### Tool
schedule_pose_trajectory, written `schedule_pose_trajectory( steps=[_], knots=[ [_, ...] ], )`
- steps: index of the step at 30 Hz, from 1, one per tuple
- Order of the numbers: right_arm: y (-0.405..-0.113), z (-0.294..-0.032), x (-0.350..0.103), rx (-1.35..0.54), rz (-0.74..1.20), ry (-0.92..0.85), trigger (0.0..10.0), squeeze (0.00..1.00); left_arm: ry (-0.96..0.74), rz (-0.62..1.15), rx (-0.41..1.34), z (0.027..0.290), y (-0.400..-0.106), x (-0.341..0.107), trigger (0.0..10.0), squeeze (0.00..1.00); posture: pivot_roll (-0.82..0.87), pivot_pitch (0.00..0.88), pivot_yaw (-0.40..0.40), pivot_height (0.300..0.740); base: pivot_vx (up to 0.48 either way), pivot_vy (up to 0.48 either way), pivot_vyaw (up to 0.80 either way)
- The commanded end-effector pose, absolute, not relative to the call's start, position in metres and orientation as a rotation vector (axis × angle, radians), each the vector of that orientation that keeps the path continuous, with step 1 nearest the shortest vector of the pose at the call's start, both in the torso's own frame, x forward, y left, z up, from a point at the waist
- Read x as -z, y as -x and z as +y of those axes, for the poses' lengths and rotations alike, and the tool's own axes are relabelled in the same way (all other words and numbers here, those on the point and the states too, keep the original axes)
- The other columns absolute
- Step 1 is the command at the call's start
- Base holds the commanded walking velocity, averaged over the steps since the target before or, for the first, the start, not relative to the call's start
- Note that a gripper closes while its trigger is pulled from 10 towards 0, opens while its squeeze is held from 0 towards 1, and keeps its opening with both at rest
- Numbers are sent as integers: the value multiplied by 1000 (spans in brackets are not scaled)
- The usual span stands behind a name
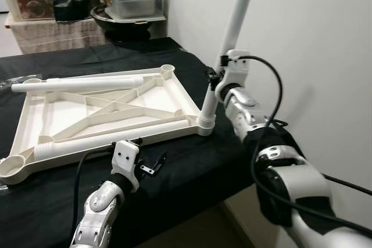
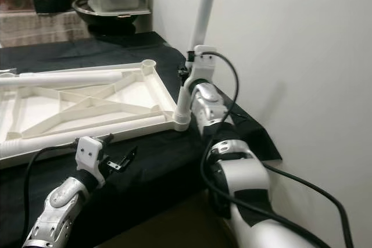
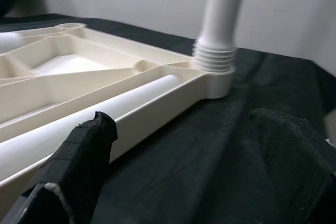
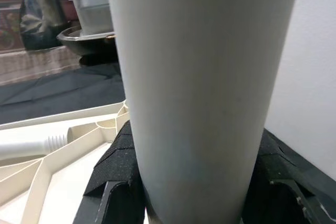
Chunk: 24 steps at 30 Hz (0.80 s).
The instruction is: Building children table
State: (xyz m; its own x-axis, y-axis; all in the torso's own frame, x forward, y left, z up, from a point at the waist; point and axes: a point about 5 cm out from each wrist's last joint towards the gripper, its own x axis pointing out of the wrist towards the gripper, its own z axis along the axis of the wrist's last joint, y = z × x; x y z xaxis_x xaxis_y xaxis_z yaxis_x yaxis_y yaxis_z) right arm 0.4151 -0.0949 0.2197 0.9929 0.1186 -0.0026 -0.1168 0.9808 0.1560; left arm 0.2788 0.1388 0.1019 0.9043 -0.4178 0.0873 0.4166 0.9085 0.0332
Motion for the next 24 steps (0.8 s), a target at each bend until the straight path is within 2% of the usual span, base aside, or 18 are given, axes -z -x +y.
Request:
schedule_pose_trajectory(
  steps=[1,2,3,4,5,6,10,11,12,15,16,18,24],
  knots=[
    [-409,-88,-189,-108,140,-196,0,0,-18,-87,445,138,-279,-102,10000,0,23,0,-101,740,0,0,0],
    [-409,-80,-194,-123,131,-196,0,0,-20,-87,446,138,-280,-102,10000,0,22,0,-101,740,0,0,0],
    [-410,-74,-200,-149,123,-181,1765,0,-21,-89,447,138,-280,-103,10000,0,19,0,-104,740,0,0,0],
    [-410,-71,-206,-161,108,-166,9569,0,-21,-90,447,138,-281,-103,10000,0,16,0,-105,740,0,0,0],
    [-410,-71,-206,-161,108,-166,9569,0,-21,-90,447,138,-281,-103,10000,0,16,0,-105,740,0,0,0],
    [-411,-68,-211,-180,87,-157,10000,0,-21,-90,447,137,-281,-103,10000,0,16,0,-105,740,0,0,0],
    [-412,-72,-218,-151,50,-171,10000,0,-19,-90,447,136,-281,-102,10000,0,10,0,-105,740,0,0,0],
    [-412,-74,-220,-140,40,-170,10000,314,-18,-89,447,136,-281,-102,10000,0,9,0,-105,740,0,0,0],
    [-411,-76,-222,-121,24,-170,10000,984,-16,-88,447,135,-281,-101,10000,0,9,0,-105,740,0,0,0],
    [-411,-76,-222,-121,24,-170,10000,969,-16,-88,447,135,-281,-101,10000,0,9,0,-105,740,0,0,0],
    [-411,-79,-224,-114,23,-149,10000,31,-14,-87,448,135,-280,-101,10000,0,4,0,-102,740,0,0,0],
    [-411,-83,-227,-112,13,-144,10000,0,-12,-87,449,135,-280,-101,10000,0,1,0,-98,740,0,0,0],
    [-412,-100,-260,-145,-85,-119,10000,0,-13,-85,456,135,-281,-101,10000,0,-9,0,-91,740,0,0,0]
  ],
)
